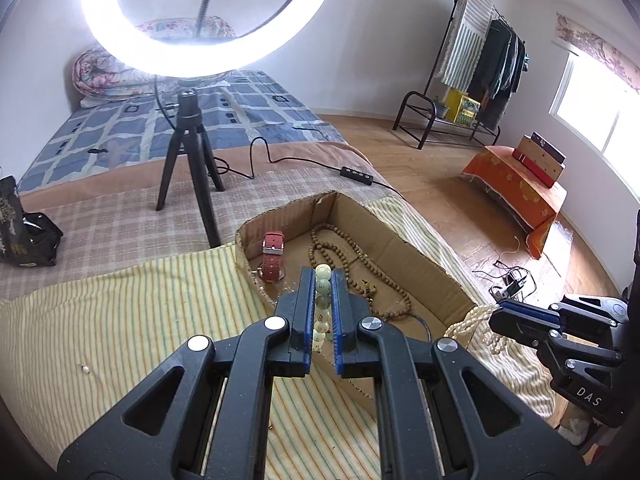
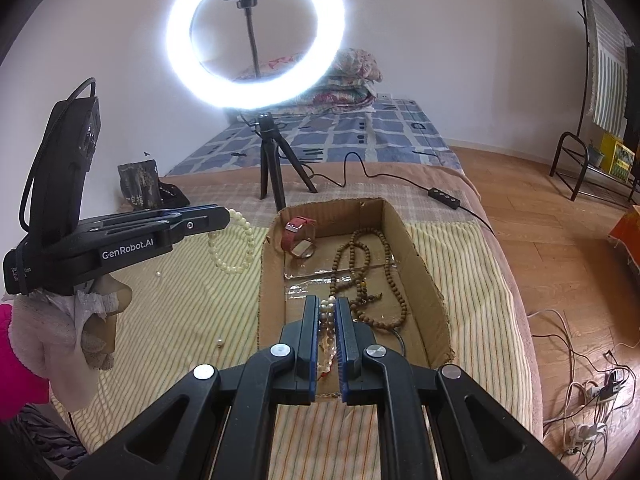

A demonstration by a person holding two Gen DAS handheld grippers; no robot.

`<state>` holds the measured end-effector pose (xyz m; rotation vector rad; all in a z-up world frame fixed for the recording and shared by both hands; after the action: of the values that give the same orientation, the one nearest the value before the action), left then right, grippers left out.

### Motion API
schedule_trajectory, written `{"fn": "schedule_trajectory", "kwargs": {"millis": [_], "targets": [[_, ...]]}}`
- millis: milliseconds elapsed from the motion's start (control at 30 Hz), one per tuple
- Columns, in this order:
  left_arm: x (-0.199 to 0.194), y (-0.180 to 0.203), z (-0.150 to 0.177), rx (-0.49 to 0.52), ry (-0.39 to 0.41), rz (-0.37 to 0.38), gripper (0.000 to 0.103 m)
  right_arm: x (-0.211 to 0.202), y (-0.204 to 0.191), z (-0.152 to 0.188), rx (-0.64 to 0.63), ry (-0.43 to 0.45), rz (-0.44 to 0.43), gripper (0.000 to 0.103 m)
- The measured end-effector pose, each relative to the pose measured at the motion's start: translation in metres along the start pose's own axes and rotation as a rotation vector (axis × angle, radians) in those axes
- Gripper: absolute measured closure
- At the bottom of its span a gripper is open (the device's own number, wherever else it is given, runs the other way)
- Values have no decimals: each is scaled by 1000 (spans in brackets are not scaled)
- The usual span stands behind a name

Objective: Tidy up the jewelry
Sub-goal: 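Lift the bracelet and pearl necklace and carry them over the box, then lower the bracelet and necklace into the box and open both tools, then move both tools back over the two pearl stud earrings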

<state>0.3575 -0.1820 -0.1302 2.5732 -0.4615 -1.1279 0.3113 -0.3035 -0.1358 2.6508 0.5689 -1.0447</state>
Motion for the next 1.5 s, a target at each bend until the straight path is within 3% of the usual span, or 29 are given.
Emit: {"fn": "schedule_trajectory", "kwargs": {"millis": [500, 967, 1033, 1100, 1267, 1400, 1500], "targets": [[46, 20, -1, 21, -30, -3, 98, 19, 18, 10, 31, -33, -9, 98], [63, 20, 2, 11, -74, -6, 98, 30, 28, 17, 81, -43, -40, 97], [64, 20, 3, -4, -91, 9, 98, 30, 27, 17, 83, -49, -44, 92], [64, 20, 4, 0, -93, 5, 98, 30, 26, 17, 85, -48, -41, 77], [60, 20, 5, 26, -88, -29, 96, 33, 20, 21, 68, -77, -40, 65], [53, 20, 4, 40, -58, -46, 62, 33, 18, 26, 57, -93, -13, 39], [47, 21, 2, 48, -44, -50, 60, 31, 18, 26, 59, -96, 2, 28]]}}
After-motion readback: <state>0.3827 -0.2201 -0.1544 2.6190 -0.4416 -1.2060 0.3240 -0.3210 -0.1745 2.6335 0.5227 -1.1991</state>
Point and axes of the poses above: each gripper's, at about its wrist camera, not at the fingertips, and x roughly the way its jaws point, y to its right, z to its underside, the point moved 9 cm from there along x, roughly the way its jaws point, and after that the axes turned 14 degrees about -x, right-handed, at the moved point
